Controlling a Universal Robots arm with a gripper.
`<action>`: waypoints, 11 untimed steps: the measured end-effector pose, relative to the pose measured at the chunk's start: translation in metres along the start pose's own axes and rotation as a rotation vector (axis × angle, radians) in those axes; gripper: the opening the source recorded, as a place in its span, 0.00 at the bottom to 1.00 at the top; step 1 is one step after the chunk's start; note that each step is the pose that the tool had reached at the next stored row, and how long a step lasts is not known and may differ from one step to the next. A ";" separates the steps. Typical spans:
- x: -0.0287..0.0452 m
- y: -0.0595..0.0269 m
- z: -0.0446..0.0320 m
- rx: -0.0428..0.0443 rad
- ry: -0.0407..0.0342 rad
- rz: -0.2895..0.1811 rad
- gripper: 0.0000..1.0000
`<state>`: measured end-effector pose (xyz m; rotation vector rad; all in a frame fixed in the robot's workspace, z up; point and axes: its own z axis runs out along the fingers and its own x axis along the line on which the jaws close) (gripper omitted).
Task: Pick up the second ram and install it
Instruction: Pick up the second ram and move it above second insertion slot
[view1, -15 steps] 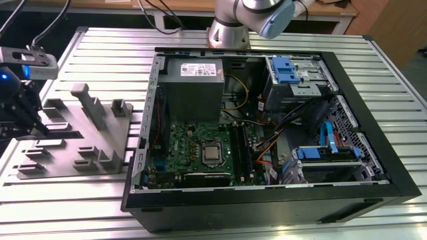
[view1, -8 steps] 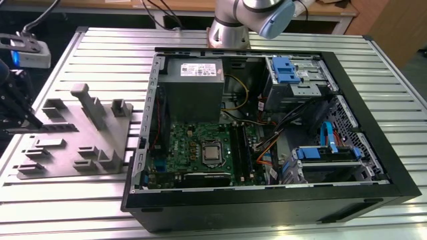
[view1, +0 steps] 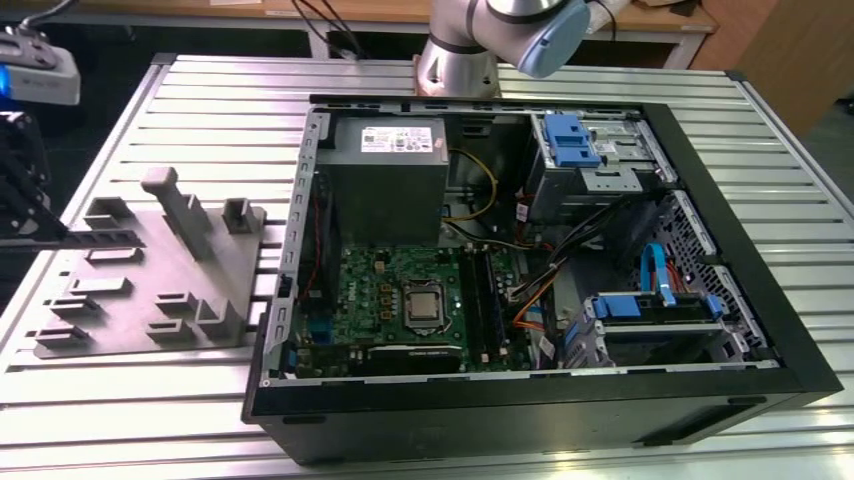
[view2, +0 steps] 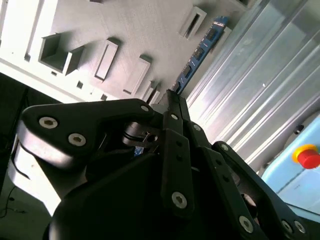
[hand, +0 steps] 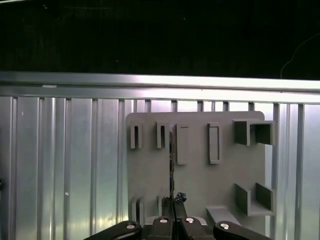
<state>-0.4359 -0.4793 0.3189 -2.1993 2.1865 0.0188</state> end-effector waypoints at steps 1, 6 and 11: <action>-0.0001 0.0000 -0.0035 0.0001 0.0000 0.000 0.11; -0.0008 -0.0004 -0.0203 0.0000 0.0000 0.000 0.11; -0.0017 -0.0007 -0.0353 0.0001 0.0000 0.000 0.11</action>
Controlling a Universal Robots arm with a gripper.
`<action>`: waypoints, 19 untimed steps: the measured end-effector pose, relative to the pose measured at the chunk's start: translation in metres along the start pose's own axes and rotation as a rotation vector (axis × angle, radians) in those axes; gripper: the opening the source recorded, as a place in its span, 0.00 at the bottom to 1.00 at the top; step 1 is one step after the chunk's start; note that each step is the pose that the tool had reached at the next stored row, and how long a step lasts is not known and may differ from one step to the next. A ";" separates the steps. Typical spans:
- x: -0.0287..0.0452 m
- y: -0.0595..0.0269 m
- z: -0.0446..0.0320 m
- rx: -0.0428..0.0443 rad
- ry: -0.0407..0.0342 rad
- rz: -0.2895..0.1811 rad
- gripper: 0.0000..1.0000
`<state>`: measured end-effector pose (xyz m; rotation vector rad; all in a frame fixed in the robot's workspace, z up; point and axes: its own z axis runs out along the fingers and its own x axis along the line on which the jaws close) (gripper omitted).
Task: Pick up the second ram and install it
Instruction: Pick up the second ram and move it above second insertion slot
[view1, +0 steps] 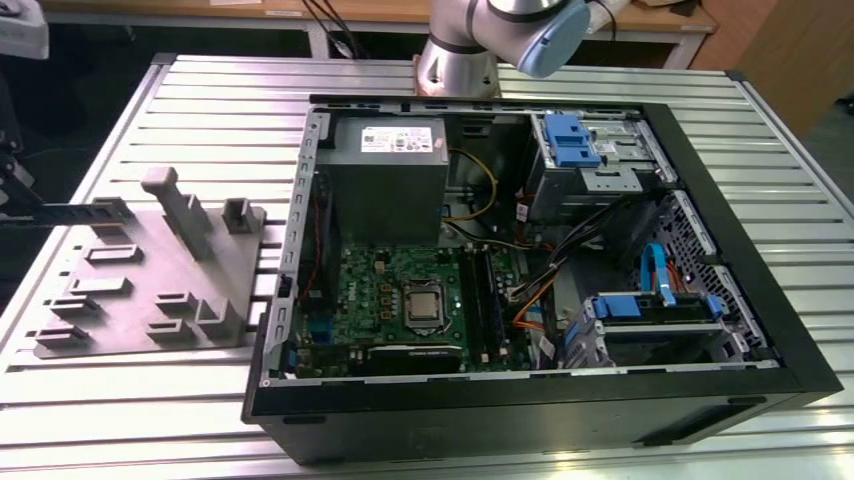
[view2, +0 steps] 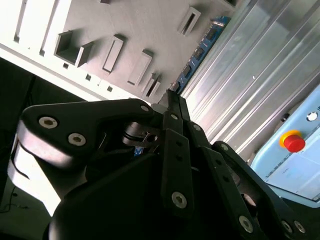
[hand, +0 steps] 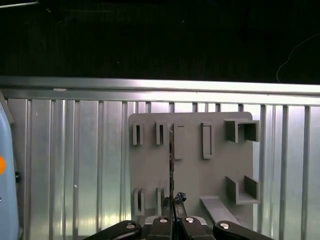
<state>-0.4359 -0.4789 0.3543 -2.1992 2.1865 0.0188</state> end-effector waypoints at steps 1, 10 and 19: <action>-0.0002 0.0000 -0.0027 0.0000 0.0000 0.000 0.11; -0.0014 -0.0006 -0.0277 0.0001 0.0000 0.000 0.11; -0.0024 -0.0009 -0.0468 0.0002 -0.0001 0.000 0.11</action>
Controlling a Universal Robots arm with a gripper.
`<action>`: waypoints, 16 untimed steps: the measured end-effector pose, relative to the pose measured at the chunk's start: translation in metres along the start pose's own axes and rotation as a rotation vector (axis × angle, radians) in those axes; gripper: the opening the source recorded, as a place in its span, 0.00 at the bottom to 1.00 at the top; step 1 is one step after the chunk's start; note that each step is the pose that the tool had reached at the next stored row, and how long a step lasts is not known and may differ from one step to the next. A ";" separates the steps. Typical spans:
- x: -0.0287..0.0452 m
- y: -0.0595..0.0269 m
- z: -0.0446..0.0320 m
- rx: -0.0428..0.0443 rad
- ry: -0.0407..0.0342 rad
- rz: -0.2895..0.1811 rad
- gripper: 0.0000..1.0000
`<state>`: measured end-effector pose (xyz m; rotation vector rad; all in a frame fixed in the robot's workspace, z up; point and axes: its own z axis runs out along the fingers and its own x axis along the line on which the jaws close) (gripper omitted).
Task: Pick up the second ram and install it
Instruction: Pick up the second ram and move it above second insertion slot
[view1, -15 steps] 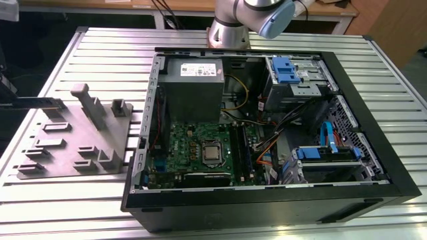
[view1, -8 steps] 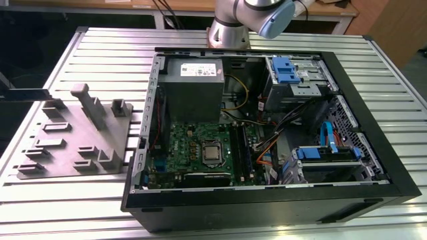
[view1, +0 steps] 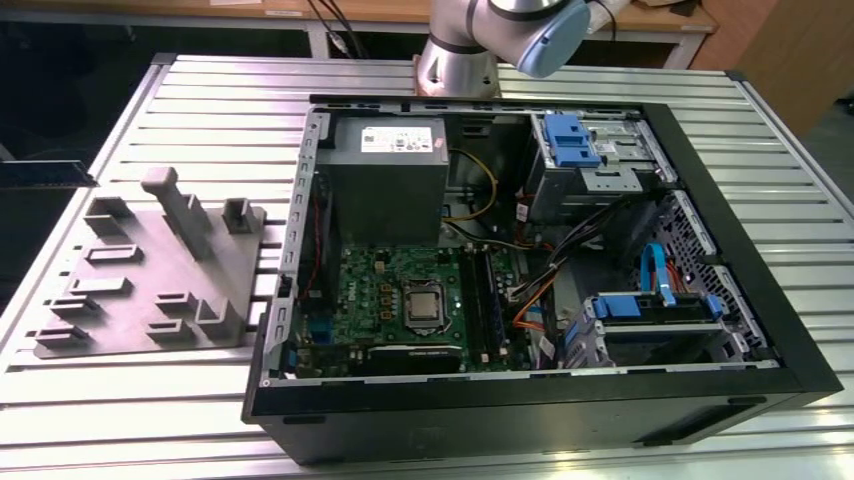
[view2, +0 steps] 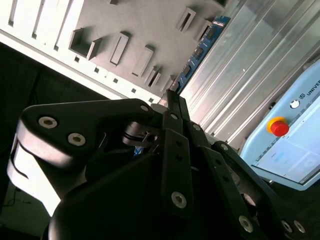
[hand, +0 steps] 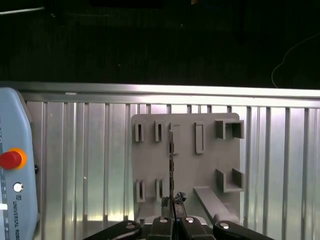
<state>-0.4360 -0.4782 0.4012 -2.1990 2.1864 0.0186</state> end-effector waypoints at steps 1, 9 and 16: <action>0.0000 0.0000 0.0000 0.0001 -0.0001 0.000 0.11; 0.0000 -0.0031 -0.0003 -0.0003 0.0002 0.000 0.11; 0.0000 -0.0084 0.0000 -0.0001 0.0001 0.000 0.11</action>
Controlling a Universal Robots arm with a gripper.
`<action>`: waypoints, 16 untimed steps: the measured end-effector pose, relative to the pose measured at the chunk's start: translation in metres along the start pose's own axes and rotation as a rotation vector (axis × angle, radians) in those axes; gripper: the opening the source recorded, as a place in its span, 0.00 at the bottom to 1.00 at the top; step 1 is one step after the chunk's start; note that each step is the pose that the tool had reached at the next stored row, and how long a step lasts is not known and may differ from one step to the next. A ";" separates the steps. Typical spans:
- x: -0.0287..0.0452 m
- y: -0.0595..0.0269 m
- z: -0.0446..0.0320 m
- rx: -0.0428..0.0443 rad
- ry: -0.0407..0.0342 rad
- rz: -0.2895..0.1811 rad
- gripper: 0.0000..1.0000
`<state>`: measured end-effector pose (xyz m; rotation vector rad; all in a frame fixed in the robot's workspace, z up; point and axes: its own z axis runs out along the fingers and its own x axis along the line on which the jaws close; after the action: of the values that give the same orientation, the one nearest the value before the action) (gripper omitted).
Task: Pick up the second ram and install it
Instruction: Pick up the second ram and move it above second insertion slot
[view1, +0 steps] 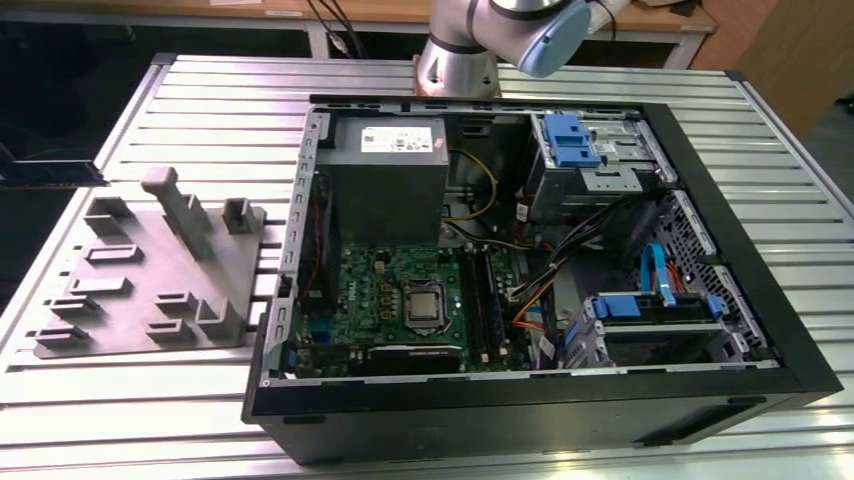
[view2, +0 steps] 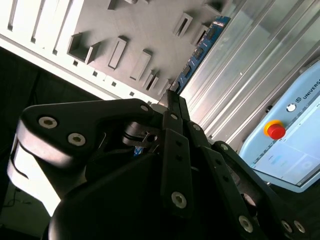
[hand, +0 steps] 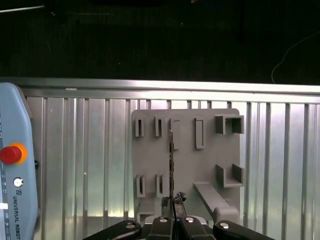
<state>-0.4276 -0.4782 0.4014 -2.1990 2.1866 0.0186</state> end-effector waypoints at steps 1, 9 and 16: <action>0.0000 -0.0001 0.0000 0.0000 0.0000 0.000 0.11; 0.0001 -0.0120 0.0001 -0.0002 0.0001 0.000 0.11; 0.0002 -0.0351 0.0006 -0.0002 0.0000 0.000 0.11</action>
<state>-0.3924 -0.4782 0.4015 -2.1993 2.1866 0.0189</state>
